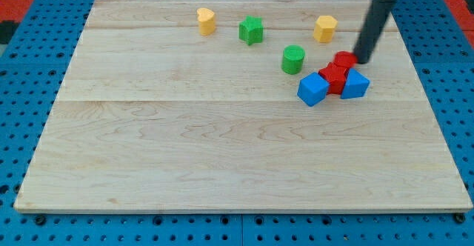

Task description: Place the green circle into blue cube to top left

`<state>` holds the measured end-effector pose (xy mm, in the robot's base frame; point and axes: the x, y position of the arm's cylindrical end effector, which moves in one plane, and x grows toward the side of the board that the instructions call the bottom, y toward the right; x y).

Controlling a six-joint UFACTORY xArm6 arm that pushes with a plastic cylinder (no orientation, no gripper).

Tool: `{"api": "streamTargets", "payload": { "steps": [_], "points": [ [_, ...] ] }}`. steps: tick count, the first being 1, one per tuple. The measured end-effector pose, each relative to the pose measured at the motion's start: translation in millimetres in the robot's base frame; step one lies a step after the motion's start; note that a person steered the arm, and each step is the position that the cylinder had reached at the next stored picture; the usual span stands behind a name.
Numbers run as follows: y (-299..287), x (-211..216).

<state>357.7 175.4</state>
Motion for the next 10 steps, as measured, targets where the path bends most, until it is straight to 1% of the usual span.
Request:
{"api": "streamTargets", "payload": {
  "steps": [1, 2, 3, 4, 8, 9, 10],
  "points": [
    [-18, 0],
    [-9, -26],
    [-68, -54],
    [-62, -25],
    [-79, -16],
    [-102, -29],
    [-112, -12]
  ]
}}
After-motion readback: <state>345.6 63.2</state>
